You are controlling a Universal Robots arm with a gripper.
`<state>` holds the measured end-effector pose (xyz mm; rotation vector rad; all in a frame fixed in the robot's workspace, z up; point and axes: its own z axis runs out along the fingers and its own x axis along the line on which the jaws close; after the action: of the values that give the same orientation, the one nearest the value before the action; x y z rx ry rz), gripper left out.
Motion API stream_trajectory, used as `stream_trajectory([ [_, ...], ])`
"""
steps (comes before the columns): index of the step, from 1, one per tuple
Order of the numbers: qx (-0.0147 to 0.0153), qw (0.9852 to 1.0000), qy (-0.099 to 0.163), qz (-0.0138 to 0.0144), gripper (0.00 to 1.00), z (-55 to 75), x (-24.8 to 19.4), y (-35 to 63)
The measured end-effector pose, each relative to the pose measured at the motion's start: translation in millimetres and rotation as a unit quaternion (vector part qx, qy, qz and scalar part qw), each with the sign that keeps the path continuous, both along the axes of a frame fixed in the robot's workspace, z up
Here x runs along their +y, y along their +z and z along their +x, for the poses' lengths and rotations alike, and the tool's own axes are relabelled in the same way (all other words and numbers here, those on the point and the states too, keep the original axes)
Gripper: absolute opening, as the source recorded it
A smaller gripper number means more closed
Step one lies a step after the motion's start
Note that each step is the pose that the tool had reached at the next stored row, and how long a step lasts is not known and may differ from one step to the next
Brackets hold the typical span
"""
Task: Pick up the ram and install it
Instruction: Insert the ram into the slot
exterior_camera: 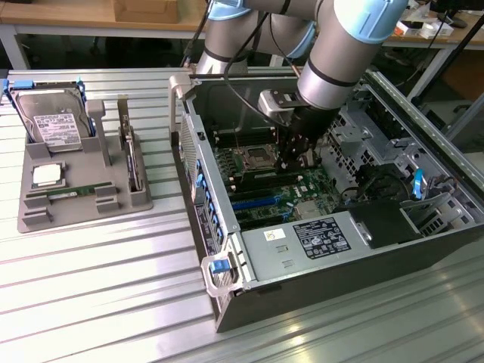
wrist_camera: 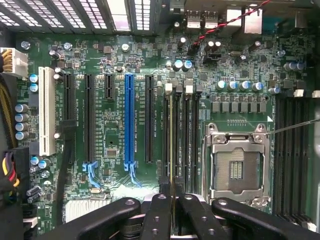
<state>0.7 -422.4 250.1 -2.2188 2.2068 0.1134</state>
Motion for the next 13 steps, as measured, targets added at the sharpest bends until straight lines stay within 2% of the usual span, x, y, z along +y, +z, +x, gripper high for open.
stream_trajectory([
  [1, 0.0000, 1.0000, -0.001, -0.0013, 0.12, 0.0, 0.2, -0.7],
  [3, 0.0000, 1.0000, -0.007, -0.0013, 0.12, -0.5, 0.6, -2.0],
  [11, 0.0000, 1.0000, -0.005, -0.0018, 0.12, -3.0, 1.6, -15.1],
  [13, 0.0000, 1.0000, -0.005, -0.0018, 0.12, -3.7, 1.6, -15.5],
])
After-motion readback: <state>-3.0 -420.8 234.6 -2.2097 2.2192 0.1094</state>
